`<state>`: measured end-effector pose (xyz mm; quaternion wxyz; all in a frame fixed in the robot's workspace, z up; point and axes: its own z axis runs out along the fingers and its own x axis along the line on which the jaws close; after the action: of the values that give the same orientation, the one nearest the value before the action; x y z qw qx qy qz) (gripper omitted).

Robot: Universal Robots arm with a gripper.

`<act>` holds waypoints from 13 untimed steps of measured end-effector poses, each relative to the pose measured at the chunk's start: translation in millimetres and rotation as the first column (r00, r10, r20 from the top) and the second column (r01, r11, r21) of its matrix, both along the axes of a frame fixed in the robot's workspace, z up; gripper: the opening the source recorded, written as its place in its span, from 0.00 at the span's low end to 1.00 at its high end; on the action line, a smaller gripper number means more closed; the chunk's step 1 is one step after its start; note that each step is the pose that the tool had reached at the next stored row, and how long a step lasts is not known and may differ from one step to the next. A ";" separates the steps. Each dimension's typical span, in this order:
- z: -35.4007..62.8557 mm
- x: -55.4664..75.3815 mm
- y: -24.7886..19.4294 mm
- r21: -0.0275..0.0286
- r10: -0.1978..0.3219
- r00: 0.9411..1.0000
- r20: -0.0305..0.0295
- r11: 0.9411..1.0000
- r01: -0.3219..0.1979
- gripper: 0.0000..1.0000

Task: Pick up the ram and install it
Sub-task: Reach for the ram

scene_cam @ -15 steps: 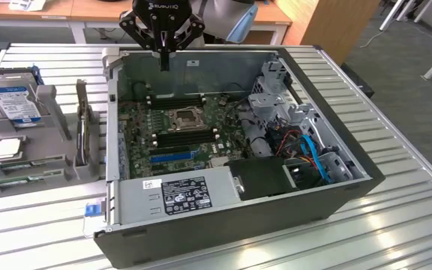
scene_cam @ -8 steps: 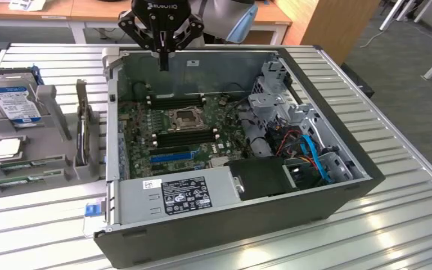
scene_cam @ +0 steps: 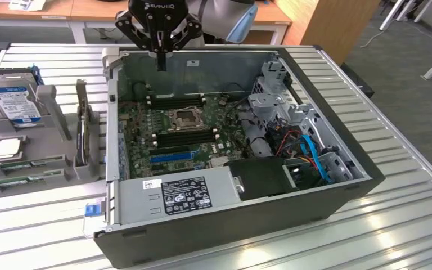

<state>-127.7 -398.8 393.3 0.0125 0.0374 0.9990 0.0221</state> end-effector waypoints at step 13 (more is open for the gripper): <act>0.0 -6.3 0.0 0.000 0.000 1.000 0.000 1.000 0.000 0.10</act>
<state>-134.1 -398.8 393.3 0.0125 0.0374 0.9990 0.0221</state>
